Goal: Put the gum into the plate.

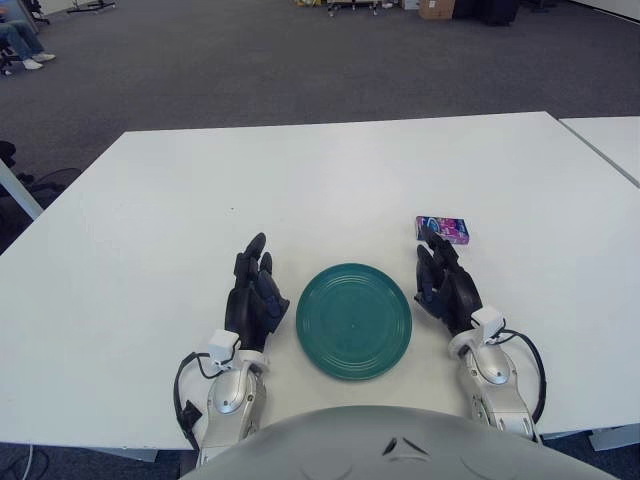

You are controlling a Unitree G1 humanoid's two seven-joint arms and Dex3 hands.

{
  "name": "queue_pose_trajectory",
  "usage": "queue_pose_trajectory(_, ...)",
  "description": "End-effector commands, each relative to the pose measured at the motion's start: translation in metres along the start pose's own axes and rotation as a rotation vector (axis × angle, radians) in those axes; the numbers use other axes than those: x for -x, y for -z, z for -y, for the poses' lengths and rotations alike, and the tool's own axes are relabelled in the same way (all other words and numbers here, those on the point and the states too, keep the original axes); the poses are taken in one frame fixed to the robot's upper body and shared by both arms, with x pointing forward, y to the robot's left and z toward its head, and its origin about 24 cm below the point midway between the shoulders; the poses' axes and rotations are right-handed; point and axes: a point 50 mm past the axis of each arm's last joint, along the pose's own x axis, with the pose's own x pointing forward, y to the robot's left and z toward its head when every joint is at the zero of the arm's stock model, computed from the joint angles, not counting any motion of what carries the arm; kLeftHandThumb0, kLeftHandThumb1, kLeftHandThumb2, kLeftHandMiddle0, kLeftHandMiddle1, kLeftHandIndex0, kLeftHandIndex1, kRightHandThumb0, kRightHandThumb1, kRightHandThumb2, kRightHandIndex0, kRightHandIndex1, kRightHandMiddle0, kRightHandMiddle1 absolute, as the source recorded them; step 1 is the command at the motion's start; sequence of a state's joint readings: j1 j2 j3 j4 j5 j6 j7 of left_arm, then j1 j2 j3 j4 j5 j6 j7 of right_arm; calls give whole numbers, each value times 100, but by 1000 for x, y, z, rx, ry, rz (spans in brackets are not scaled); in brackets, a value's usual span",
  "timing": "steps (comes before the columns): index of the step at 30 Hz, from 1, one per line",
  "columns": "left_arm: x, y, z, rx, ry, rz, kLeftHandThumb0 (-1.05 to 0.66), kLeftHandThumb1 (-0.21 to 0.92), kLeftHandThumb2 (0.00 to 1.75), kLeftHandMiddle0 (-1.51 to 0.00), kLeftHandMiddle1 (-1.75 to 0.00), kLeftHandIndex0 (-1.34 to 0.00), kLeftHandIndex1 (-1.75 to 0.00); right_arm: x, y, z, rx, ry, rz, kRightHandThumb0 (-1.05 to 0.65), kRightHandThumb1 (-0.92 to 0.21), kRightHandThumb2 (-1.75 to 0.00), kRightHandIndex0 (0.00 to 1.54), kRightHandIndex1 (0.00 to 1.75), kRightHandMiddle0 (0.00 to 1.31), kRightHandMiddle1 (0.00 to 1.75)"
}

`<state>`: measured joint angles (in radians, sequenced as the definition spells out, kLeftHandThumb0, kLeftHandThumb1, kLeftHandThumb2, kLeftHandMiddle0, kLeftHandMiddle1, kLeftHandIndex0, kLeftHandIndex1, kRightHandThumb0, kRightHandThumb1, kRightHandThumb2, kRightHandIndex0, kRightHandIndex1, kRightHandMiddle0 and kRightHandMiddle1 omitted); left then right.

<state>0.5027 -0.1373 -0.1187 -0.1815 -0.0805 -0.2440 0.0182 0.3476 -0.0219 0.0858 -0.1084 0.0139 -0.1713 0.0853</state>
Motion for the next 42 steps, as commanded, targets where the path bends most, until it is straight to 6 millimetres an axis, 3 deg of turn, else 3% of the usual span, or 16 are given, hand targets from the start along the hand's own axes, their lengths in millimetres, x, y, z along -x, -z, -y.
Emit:
queue_pose_trajectory(1, -2, -2, 0, 1, -9, 7, -90, 92, 93, -25, -1, 0, -51, 1, 6, 0, -14, 2, -39, -62, -92, -84, 15, 1, 0, 30)
queue_pose_trajectory(9, -3, -1, 1, 12, -1, 5, -90, 92, 94, -24, 0, 0, -49, -3, -2, 2, -26, -13, -7, -61, -92, -85, 15, 1, 0, 31)
queue_pose_trajectory(15, -4, -1, 0, 9, -5, 1, -89, 92, 92, -24, 0, 0, -50, -10, -31, 4, -42, -19, 81, -60, -92, -84, 17, 1, 0, 34)
queue_pose_trajectory(20, -5, -1, 0, -9, -6, 7, -88, 92, 92, -25, 0, 0, -54, -16, -69, 3, -47, -27, 224, -60, -92, -80, 21, 2, 0, 44)
queue_pose_trajectory(23, -6, 0, 0, -11, -5, 10, -88, 92, 91, -25, -1, 0, -56, -17, -77, 4, -9, -26, 282, -60, -92, -76, 23, 2, 0, 51)
queue_pose_trajectory(29, -8, 1, 0, 13, 4, 11, -88, 92, 91, -30, -2, 0, -60, -21, -91, 9, 120, 12, 368, -63, -92, -69, 27, 2, 0, 64)
queue_pose_trajectory(37, -11, 3, -2, 37, 35, 27, -89, 92, 92, -37, -4, 0, -67, -30, -126, 12, 543, 81, 576, -67, -92, -61, 42, 7, 3, 80)
queue_pose_trajectory(42, -12, 3, -3, 45, 38, 27, -90, 92, 92, -39, -4, 0, -68, -37, -132, 13, 692, 102, 636, -71, -92, -61, 52, 11, 6, 84)
